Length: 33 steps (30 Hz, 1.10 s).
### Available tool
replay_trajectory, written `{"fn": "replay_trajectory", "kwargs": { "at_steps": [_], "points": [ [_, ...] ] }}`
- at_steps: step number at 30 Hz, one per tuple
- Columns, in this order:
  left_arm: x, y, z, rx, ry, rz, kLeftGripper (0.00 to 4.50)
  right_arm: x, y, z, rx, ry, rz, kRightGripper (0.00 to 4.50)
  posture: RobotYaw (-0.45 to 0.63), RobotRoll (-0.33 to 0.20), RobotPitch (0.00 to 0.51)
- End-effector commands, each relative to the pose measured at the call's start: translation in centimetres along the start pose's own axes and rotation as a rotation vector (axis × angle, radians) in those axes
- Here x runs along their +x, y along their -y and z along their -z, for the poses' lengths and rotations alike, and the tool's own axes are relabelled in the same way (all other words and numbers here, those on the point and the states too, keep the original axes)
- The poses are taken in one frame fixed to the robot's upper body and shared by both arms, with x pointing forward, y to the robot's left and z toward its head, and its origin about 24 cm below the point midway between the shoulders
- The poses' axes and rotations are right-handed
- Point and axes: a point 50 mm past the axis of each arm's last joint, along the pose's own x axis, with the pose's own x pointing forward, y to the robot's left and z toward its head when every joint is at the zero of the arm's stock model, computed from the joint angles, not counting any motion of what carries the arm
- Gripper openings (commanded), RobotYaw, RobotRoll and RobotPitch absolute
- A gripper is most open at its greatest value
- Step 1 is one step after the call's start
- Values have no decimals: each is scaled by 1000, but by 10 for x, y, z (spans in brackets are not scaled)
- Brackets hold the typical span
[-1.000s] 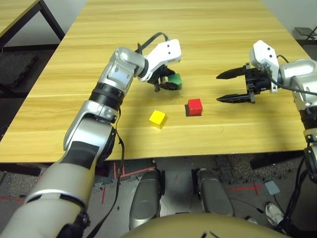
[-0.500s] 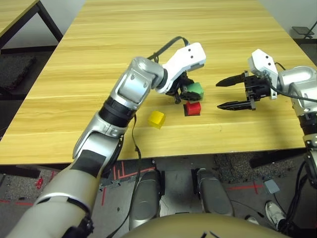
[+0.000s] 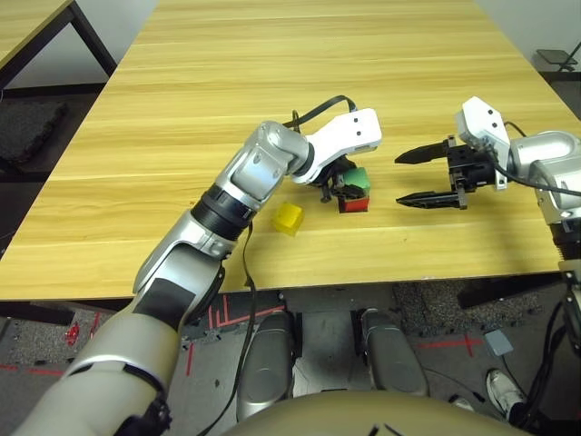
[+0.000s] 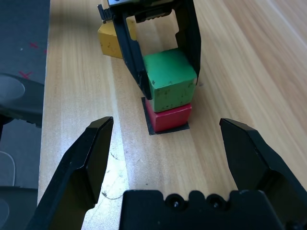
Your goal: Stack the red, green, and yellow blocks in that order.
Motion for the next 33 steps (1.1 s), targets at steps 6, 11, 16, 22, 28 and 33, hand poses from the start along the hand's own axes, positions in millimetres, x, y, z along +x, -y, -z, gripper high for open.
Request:
{"fn": "replay_trajectory", "kwargs": {
  "at_steps": [6, 11, 16, 22, 28, 33],
  "points": [
    [3, -5, -1, -7, -8, -6, 2126, -2, 0, 0, 8, 10, 16, 4500, 151, 53, 125],
    [4, -6, -1, -8, -11, -7, 2126, -2, 2, -1, 2, 10, 17, 4500, 153, 51, 127],
    [3, -6, -1, -10, -12, -4, 2126, -1, 2, 0, 5, 7, 16, 4500, 161, 49, 129],
    [1, -4, -1, -15, -9, 6, 2126, 1, 4, 0, 4, 8, 12, 4500, 172, 47, 128],
    [0, -2, -3, -16, -5, 15, 2125, 2, 5, -1, 0, 8, 10, 4500, 175, 46, 128],
    [-1, 0, -3, -19, -2, 28, 2125, 1, 5, 0, 4, 2, 12, 4500, 174, 45, 131]
  ]
}}
